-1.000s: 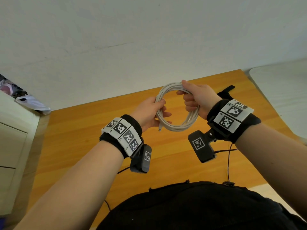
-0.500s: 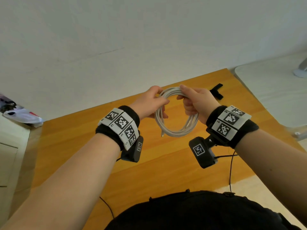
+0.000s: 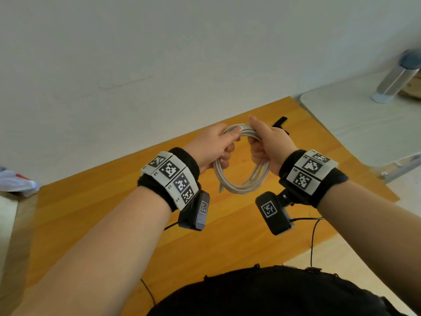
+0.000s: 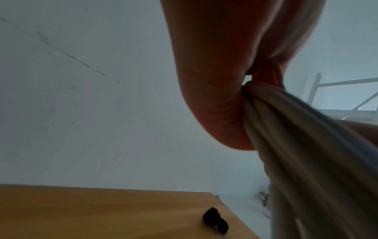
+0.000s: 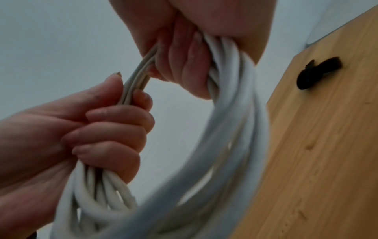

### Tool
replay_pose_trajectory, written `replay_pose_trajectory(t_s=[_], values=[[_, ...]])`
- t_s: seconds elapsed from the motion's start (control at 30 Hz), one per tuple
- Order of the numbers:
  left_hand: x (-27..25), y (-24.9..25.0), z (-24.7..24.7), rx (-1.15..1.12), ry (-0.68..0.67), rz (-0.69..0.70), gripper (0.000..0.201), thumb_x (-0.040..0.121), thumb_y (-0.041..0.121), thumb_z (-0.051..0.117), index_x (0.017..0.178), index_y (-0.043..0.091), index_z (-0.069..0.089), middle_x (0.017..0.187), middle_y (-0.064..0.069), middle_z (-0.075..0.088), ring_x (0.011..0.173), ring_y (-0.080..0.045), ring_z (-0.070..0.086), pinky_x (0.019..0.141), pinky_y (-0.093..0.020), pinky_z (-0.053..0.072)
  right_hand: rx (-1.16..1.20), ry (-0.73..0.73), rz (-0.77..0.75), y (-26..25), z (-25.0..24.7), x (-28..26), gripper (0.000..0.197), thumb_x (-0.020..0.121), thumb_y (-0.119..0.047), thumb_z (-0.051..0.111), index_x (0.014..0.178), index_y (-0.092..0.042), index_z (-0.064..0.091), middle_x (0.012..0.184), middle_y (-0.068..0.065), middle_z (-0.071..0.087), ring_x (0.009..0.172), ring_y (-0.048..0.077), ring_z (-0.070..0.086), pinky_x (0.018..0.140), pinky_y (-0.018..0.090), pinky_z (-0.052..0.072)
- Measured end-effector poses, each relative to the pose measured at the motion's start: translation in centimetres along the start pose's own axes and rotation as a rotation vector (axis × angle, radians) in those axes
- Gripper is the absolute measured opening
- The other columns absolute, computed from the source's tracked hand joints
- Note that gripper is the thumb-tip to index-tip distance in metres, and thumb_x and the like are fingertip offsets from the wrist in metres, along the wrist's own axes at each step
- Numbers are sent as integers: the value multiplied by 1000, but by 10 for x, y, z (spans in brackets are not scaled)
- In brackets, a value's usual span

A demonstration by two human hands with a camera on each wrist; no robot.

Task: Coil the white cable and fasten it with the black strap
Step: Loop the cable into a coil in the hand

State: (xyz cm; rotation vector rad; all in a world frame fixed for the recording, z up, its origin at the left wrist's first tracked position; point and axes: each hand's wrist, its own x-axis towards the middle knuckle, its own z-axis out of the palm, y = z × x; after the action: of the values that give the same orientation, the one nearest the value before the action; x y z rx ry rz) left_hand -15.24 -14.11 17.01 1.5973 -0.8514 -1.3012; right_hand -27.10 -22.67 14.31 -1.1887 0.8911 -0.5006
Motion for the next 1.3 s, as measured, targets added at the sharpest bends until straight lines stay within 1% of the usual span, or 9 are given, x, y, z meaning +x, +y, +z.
replay_pose_trajectory(t_s=[0.13, 0.3, 0.43, 0.53, 0.7, 0.83, 0.97, 1.17, 1.3], values=[[1, -2, 0, 28, -15, -10, 24, 98, 32, 44, 86, 11, 48, 57, 4, 32, 38, -5, 29, 39, -19, 30, -25, 15, 13, 2, 0, 2, 47, 92, -40, 47, 53, -15, 39, 37, -6, 28, 35, 13, 21, 39, 24, 20], [1, -9, -2, 94, -36, -40, 27, 95, 36, 48, 84, 11, 52, 54, 6, 34, 37, -5, 31, 40, -19, 33, -48, 8, 12, 6, 2, 4, 47, 93, -38, 47, 52, -16, 37, 39, -5, 27, 35, 13, 20, 38, 22, 20], [3, -8, -4, -39, -67, -105, 34, 95, 42, 46, 79, 11, 50, 53, 5, 33, 37, -5, 28, 42, -19, 29, -35, -18, 24, 8, 2, 10, 48, 92, -37, 47, 50, -16, 36, 41, -3, 27, 35, 13, 21, 38, 23, 21], [10, -4, -2, -126, -71, -169, 45, 94, 50, 40, 82, 10, 54, 51, 5, 36, 37, -6, 26, 43, -20, 28, -26, -31, 32, 7, -3, 18, 49, 93, -36, 47, 50, -16, 35, 38, -5, 28, 34, 13, 21, 37, 22, 21], [32, 0, 10, -113, -96, -237, 59, 97, 52, 25, 78, 7, 59, 51, 3, 39, 37, -8, 30, 45, -22, 32, -15, -44, 25, 6, -25, 35, 48, 93, -33, 47, 50, -15, 34, 35, -5, 33, 32, 13, 22, 39, 24, 21], [51, 6, 27, -154, -151, -299, 52, 97, 52, 29, 67, 13, 48, 51, 5, 38, 36, -7, 30, 45, -21, 30, 0, -54, 45, 4, -47, 52, 48, 92, -31, 48, 49, -15, 34, 33, -4, 33, 31, 14, 22, 41, 25, 20], [70, 10, 40, -225, -146, -328, 49, 97, 45, 33, 60, 15, 46, 46, 6, 35, 33, -6, 26, 43, -20, 26, 7, -76, 58, 0, -66, 68, 46, 90, -26, 49, 48, -14, 34, 33, -4, 33, 31, 14, 21, 41, 25, 19], [90, 10, 47, -298, -143, -344, 45, 99, 39, 31, 74, 9, 55, 47, 6, 41, 33, -4, 28, 44, -20, 26, 42, -96, 104, -4, -85, 86, 42, 90, -20, 50, 50, -16, 38, 32, -7, 31, 31, 11, 22, 43, 25, 19], [102, 12, 58, -272, -54, -334, 47, 97, 48, 33, 73, 12, 53, 44, 9, 34, 34, -4, 25, 45, -20, 24, 41, -83, 102, -3, -94, 96, 41, 91, -20, 50, 51, -15, 40, 32, -7, 34, 31, 11, 24, 41, 25, 20]])
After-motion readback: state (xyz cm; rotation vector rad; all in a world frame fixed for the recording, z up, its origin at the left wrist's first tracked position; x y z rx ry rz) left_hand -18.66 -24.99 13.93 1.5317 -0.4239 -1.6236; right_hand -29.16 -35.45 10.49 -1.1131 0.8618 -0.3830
